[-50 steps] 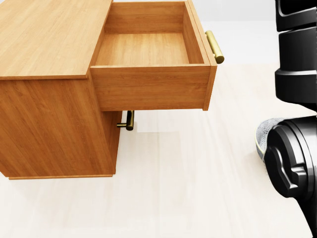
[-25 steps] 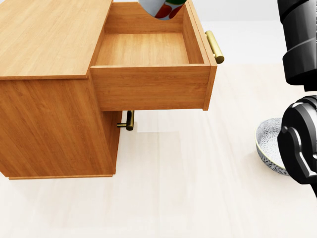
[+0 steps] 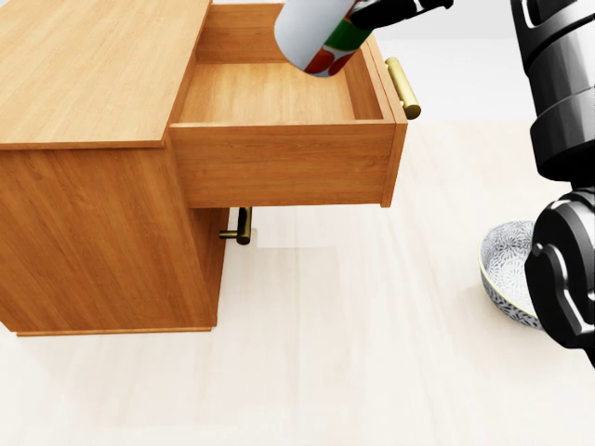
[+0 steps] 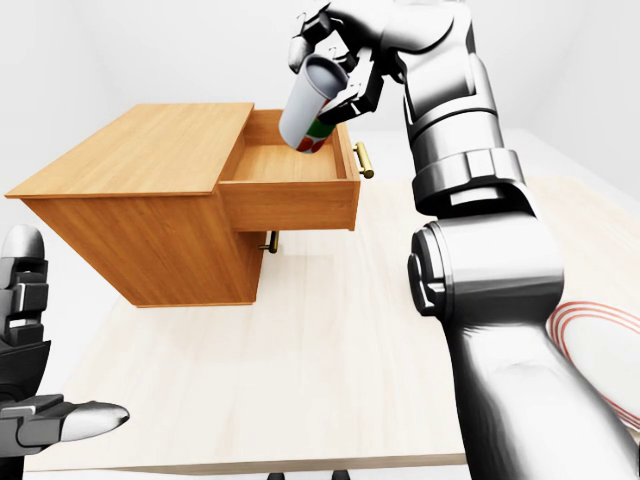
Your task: Put the ketchup in the top drawer of the cabinet.
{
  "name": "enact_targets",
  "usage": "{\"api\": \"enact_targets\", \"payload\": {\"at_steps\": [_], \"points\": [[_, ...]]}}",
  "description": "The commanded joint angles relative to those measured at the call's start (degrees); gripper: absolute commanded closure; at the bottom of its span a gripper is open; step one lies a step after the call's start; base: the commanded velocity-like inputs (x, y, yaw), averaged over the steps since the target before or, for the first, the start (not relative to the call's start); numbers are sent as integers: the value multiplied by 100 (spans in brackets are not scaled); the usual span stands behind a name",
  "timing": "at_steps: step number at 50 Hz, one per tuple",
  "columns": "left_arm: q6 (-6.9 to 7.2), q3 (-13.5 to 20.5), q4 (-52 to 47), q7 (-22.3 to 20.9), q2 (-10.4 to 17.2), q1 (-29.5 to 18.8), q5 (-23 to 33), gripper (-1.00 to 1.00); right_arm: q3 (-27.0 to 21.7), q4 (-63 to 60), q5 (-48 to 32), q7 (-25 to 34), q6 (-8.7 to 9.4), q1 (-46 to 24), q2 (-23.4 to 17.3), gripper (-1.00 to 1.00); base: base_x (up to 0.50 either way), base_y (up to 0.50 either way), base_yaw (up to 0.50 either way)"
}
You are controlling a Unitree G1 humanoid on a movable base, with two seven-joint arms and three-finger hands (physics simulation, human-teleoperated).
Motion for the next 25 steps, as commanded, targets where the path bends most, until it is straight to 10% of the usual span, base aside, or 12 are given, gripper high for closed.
{"api": "enact_targets", "payload": {"at_steps": [1,25], "points": [[0,-9,0,16,11,-15,-1,-100,-77,113,1,0,0,106,1,100,0,0,0],[0,-47,0,10,19,29,2,-100,71,101,-365,-423,0,-17,166,100,0,0,0]]}}
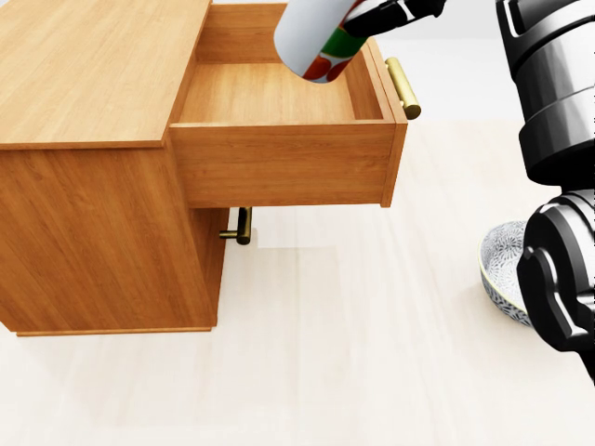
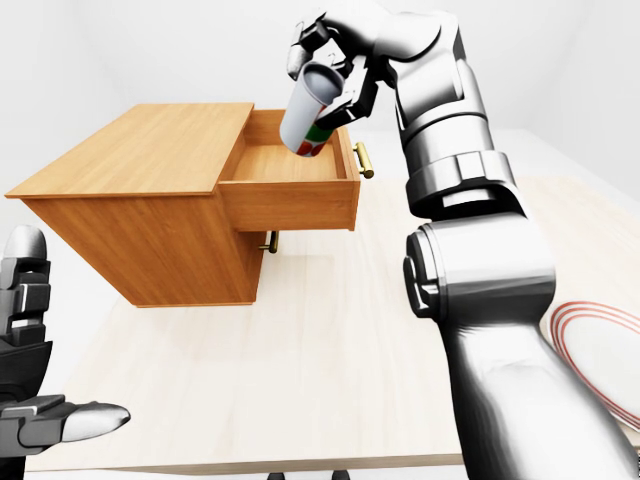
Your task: Put the ketchup in the top drawer of the cabinet.
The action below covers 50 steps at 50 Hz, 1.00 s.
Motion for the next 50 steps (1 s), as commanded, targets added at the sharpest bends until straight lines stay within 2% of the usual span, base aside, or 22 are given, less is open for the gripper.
{"api": "enact_targets", "payload": {"at_steps": [1,14,22,50], "points": [[0,-19,0,2,15,36,-13,-100,-12,3,-239,-257,0,-36,98,100,0,0,0],[0,-64,0,73,98,103,-68,-100,-3,152,-445,-793,0,226,335,100,0,0,0],[0,19,0,94,113,30,-134,-100,-19,330,-464,-1018,0,345,403,100,0,0,0],[0,57,0,136,161,51,-218,-100,-62,442,-378,-1130,0,417,414,100,0,0,0]]}}
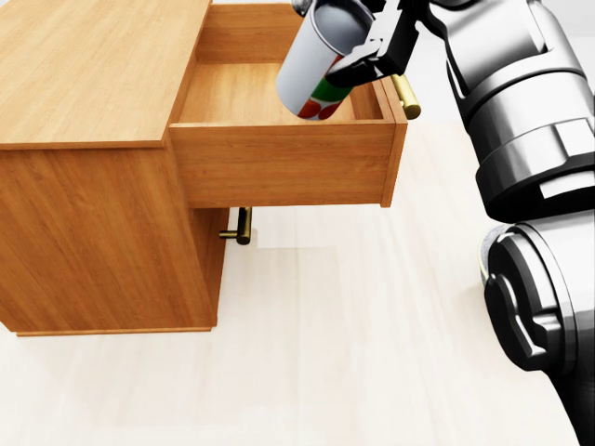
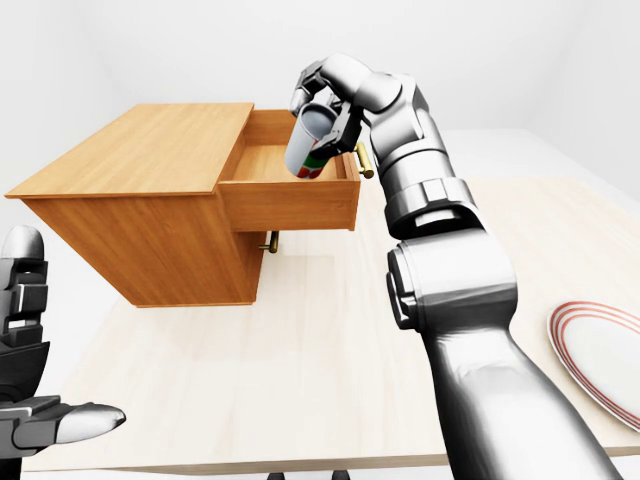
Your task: Put the ketchup in the top drawer of the cabinet.
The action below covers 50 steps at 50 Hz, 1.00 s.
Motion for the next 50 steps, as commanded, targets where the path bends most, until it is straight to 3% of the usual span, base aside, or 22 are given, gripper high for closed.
{"api": "enact_targets", "payload": {"at_steps": [1,10,50], "points": [[0,20,0,28,25,-4,-39,-100,-81,-3,-21,-97,0,-25,-13,100,0,0,0],[0,5,0,-7,-4,12,-5,-100,-37,-70,-108,-52,0,-196,-48,100,0,0,0],[0,-15,0,6,30,34,-24,-100,-64,-64,-28,-73,0,243,17,100,0,0,0]]}}
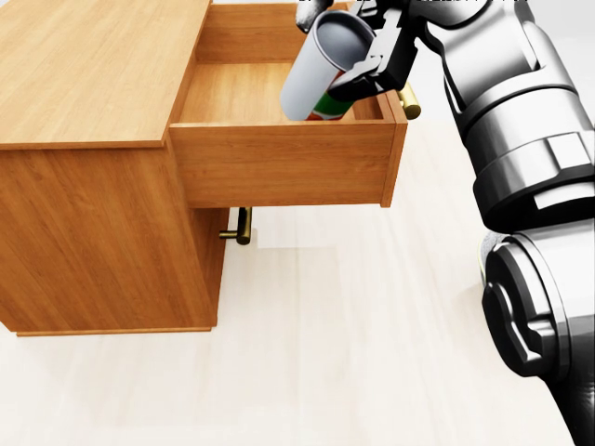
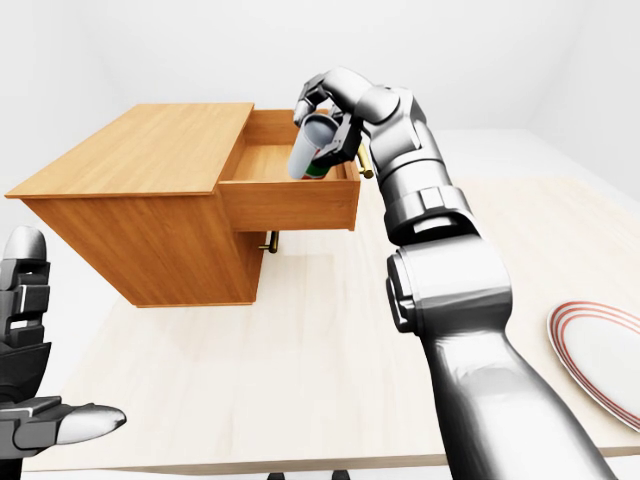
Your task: Put the ketchup in the top drawer of the cabinet.
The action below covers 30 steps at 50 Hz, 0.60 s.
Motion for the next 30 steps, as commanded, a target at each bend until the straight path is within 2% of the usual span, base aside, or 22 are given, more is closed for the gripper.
{"api": "enact_targets", "payload": {"at_steps": [1,8,10,11,26,30], "points": [[0,21,0,-7,-2,-6,-15,-100,-82,-51,-11,-10,0,58,-16,100,0,0,0],[0,-15,0,-46,-46,-3,56,-100,-78,-77,-8,5,0,64,-26,100,0,0,0],[0,-7,0,-60,-50,4,53,-100,-77,-103,-6,24,0,55,-35,71,0,0,0],[0,-7,0,-67,-56,-2,54,-100,-94,-110,4,-14,0,51,-46,-100,0,0,0],[0,-170,0,-191,-216,2,337,-100,-110,-60,28,-128,0,17,-126,-100,0,0,0],[0,-114,0,-184,-199,-24,286,-100,-103,-56,21,-124,0,-11,-125,-100,0,0,0]]}}
